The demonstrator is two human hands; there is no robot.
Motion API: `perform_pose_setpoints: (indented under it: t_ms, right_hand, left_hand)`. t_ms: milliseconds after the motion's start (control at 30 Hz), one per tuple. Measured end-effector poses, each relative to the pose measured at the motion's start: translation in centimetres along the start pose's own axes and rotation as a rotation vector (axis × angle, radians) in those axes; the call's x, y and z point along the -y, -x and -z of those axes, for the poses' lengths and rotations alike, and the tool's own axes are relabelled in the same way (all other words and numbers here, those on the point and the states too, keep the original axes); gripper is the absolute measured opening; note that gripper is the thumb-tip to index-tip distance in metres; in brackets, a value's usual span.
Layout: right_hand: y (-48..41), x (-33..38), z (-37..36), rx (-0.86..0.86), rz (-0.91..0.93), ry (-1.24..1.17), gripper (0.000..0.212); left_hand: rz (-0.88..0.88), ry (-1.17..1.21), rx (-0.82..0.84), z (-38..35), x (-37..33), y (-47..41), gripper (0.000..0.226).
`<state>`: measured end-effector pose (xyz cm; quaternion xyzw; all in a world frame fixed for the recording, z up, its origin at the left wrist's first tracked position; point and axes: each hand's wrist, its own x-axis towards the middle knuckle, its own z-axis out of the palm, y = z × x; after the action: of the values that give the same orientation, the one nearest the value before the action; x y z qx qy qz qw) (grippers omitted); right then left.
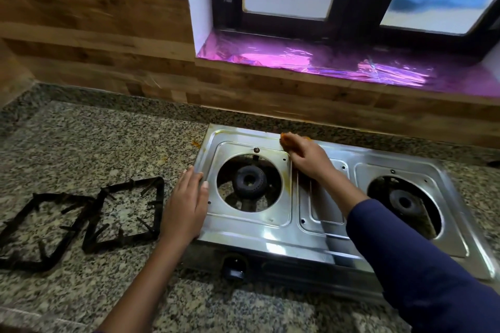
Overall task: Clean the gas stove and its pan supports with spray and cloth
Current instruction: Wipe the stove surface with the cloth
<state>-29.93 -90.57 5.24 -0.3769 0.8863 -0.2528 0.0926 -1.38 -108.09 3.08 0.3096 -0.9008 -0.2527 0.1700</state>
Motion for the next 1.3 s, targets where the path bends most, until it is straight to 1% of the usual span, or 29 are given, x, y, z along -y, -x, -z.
perform_pose_setpoints:
  t_ms: [67,167,233,333,467,567,633,700,767,867,900,933,1000,1033,1100,1200,1300]
  right_hand:
    - [0.5,0.0,0.4,0.058,0.012,-0.024,0.056]
    - [2.8,0.3,0.6,0.141,0.118,-0.1,0.051]
    - [5.2,0.8,0.3,0.16,0.189,-0.136,0.047]
    - [9.1,2.2,-0.2,0.189,0.238,-0.152,0.046]
    - [12.9,3.7,-1.4,0.168,0.245,-0.218,0.043]
    - [13.7,4.8,-2.7,0.158,0.209,-0.252,0.043]
    - [13.7,6.0,-3.5,0.148,0.2,-0.275,0.042]
    - [13.7,7.9,-4.5,0.136,0.2,-0.3,0.04]
    - [13.7,10.3,-5.9,0.113,0.215,-0.308,0.038]
    - [13.6,14.2,-8.4,0.005,0.203,-0.301,0.037]
    - [13.2,15.3,-9.2,-0.039,0.181,-0.305,0.035]
    - [12.8,16.5,-9.8,-0.077,0.154,-0.312,0.032]
    - [11.8,18.4,-10.8,-0.114,0.111,-0.312,0.03]
    - [11.3,19.2,-11.1,-0.108,0.125,-0.305,0.029]
    - [10.6,20.6,-11.7,-0.046,0.225,-0.288,0.028]
    - [10.6,21.2,-12.2,0.082,0.403,-0.277,0.032]
    - [11.3,20.8,-11.9,0.209,0.491,-0.332,0.036]
  left_hand:
    - [0.003,-0.001,-0.003,-0.1,0.0,-0.1,0.063]
    - [0.0,0.0,-0.011,-0.2,0.1,-0.1,0.063]
    - [0.003,0.008,-0.016,-0.2,0.1,-0.1,0.064]
    - [0.007,-0.007,-0.01,-0.2,0.0,-0.1,0.065]
    - [0.005,-0.017,-0.011,-0.3,0.0,0.0,0.061]
    - [0.008,-0.009,-0.011,-0.2,-0.1,0.0,0.058]
    - [0.009,0.016,-0.015,-0.1,-0.1,0.0,0.062]
    - [0.03,0.098,-0.003,0.3,-0.2,-0.1,0.066]
    - [0.099,0.288,0.038,0.6,0.2,-0.5,0.063]
    - [0.335,0.858,0.13,2.0,0.7,-1.4,0.061]
    - [0.398,0.99,0.144,2.5,0.8,-1.5,0.062]
    - [0.437,1.07,0.147,3.0,1.1,-1.5,0.065]
    - [0.473,1.139,0.156,3.8,1.6,-1.3,0.071]
    - [0.485,1.146,0.158,4.0,1.8,-1.1,0.074]
    - [0.513,1.117,0.137,4.6,2.4,-0.8,0.076]
    - [0.527,1.093,0.103,5.6,3.5,-0.6,0.078]
    - [0.509,1.052,0.12,6.2,4.1,-0.5,0.081]
